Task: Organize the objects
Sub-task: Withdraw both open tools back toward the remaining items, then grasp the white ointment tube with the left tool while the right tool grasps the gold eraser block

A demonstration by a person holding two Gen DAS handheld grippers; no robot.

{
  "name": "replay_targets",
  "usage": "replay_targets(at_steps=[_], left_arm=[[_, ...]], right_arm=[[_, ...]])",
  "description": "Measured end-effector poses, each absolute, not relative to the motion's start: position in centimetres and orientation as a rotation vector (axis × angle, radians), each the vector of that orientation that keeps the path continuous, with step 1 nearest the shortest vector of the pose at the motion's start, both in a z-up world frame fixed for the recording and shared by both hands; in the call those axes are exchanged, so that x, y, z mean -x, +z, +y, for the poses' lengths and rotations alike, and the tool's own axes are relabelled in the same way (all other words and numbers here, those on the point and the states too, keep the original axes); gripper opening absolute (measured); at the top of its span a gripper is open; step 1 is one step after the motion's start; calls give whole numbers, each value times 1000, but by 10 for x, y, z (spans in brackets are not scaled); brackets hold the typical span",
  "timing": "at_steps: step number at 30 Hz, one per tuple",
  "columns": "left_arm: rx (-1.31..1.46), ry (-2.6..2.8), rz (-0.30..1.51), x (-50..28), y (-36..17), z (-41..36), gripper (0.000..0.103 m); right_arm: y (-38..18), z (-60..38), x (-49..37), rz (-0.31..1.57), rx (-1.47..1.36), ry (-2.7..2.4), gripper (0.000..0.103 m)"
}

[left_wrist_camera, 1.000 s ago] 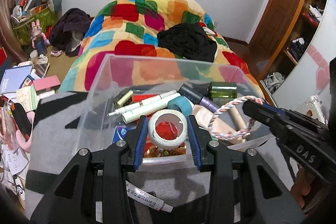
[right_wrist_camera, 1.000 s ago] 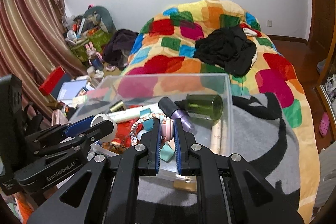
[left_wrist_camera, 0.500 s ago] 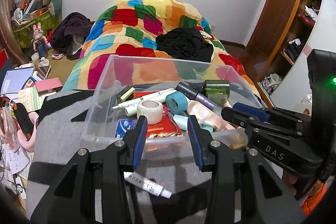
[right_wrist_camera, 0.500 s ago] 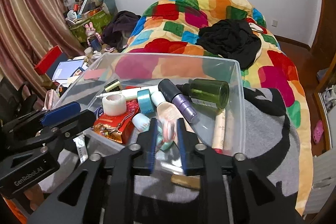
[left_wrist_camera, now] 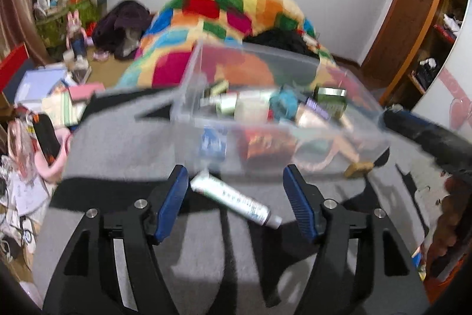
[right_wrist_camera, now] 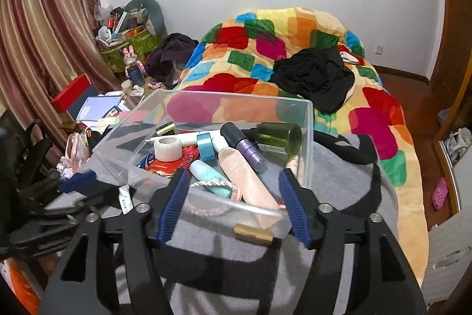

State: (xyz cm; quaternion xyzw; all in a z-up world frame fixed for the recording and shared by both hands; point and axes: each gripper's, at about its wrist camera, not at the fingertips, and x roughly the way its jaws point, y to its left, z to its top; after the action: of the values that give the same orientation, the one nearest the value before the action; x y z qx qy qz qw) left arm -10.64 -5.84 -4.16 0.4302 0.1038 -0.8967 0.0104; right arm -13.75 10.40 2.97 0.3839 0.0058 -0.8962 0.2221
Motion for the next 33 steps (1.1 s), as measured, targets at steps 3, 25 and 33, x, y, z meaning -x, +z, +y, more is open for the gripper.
replay_targets(at_steps=[3,25,33], left_arm=[[-1446,-2753,358,112,-59,-56,69],[-1355,-2807,228,57,-69,-52,15],[-1404,-2954,114,41,-67,-26,15]], right_arm=[[30,105,130,20,-1053,-2487,69],[-39,109,126,-8,-1279,-2558,68],[-49,114,137,-129,-1373,-2530,44]])
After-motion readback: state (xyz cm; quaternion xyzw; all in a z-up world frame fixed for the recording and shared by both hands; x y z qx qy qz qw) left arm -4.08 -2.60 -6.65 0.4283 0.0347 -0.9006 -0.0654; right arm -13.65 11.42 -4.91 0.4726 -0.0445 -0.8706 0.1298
